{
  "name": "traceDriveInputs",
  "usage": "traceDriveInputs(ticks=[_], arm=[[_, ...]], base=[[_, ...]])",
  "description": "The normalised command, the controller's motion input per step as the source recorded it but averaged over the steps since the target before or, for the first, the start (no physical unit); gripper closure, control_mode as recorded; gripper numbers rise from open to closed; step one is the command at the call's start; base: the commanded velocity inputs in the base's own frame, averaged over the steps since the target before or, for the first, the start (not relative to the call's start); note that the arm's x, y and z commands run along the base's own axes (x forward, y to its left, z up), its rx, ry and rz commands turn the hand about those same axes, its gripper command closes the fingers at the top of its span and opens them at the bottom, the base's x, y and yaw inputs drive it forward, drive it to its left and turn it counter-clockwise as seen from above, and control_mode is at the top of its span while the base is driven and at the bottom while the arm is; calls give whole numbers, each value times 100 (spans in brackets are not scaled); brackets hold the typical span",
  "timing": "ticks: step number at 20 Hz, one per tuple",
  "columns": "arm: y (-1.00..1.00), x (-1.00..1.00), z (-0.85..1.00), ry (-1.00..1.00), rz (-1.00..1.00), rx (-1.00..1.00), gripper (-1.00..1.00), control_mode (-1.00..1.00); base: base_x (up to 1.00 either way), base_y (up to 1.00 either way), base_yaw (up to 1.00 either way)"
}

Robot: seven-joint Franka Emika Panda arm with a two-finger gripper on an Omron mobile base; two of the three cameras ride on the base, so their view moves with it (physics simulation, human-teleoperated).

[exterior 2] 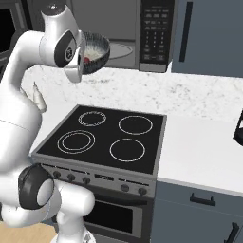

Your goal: Pick the tomato from the sink and place it in the bowl. Then pick the bowl and place it in the microwave. Then close the microwave door and press the start button.

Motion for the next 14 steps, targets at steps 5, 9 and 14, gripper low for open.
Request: traceDriveInputs(ticks=[5,9,14], arm=[[0,100,14,0,-6,0,100,-100],[8,100,-16,-3,0,0,100,-100],[14,90,-28,-14,0,0,100,-100]], base=[[0,0,0],[0,0,0],[0,0,0]])
